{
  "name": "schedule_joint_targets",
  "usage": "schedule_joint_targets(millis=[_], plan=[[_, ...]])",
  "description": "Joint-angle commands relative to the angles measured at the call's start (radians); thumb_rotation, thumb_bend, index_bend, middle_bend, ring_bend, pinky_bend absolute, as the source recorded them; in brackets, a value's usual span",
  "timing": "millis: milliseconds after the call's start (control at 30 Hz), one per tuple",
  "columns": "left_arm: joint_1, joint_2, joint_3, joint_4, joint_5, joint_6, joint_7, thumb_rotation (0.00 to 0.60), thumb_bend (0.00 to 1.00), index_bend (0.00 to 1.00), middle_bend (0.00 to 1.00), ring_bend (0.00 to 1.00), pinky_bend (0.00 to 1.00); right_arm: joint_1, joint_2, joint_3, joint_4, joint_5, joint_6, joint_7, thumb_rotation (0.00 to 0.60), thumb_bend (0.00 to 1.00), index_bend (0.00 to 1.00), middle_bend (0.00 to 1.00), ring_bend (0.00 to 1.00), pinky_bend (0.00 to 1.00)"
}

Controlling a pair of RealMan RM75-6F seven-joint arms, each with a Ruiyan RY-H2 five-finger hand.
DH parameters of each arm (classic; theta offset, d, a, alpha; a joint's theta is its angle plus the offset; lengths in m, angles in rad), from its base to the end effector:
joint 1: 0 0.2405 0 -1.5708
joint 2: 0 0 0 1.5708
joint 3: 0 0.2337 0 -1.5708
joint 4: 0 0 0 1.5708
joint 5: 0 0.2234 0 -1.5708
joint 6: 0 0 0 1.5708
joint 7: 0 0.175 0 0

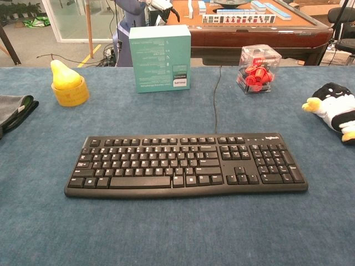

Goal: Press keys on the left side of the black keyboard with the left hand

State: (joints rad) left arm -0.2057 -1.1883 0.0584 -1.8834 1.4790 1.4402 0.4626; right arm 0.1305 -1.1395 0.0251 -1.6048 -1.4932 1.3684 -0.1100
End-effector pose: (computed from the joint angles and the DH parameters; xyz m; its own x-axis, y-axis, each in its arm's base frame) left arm -0.2158 0.2070 0.0743 0.5239 0.1091 0.8448 0.8479 -0.1609 -0.5051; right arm -0.2970 -0.2179 0.1089 0.4853 -0.1210 0.8659 -0.8743 -0.0574 0.4820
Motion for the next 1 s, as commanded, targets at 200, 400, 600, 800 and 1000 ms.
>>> schedule_joint_targets(millis=[200,400,600,800,1000], plan=[[-0.143,0.024,-0.057,-0.1,0.003,-0.209,-0.021,0.6,0.38,0.39,0.63,0.65,0.79,-0.005,0.005,-0.005,-0.009,-0.019,0.017,0.0,0.6,0.1,0.3,0.22,0.13,0.37],[-0.273,0.047,-0.118,-0.166,-0.137,-0.401,0.016,0.6,0.55,0.31,0.82,0.83,0.92,-0.011,0.012,-0.005,-0.017,-0.032,0.037,0.005,0.6,0.1,0.3,0.22,0.13,0.37],[-0.381,0.009,-0.161,-0.186,-0.309,-0.488,0.146,0.6,0.58,0.19,0.85,0.88,0.96,-0.009,0.014,-0.006,-0.017,-0.032,0.032,0.008,0.6,0.1,0.3,0.22,0.13,0.37],[-0.496,-0.032,-0.18,-0.191,-0.535,-0.499,0.319,0.6,0.59,0.11,0.86,0.89,0.97,-0.007,0.013,-0.008,-0.017,-0.034,0.027,0.006,0.6,0.1,0.3,0.22,0.13,0.37],[-0.617,-0.08,-0.171,-0.196,-0.767,-0.434,0.484,0.6,0.59,0.1,0.87,0.9,0.97,-0.005,0.011,-0.008,-0.016,-0.032,0.021,0.006,0.6,0.1,0.3,0.22,0.13,0.37]])
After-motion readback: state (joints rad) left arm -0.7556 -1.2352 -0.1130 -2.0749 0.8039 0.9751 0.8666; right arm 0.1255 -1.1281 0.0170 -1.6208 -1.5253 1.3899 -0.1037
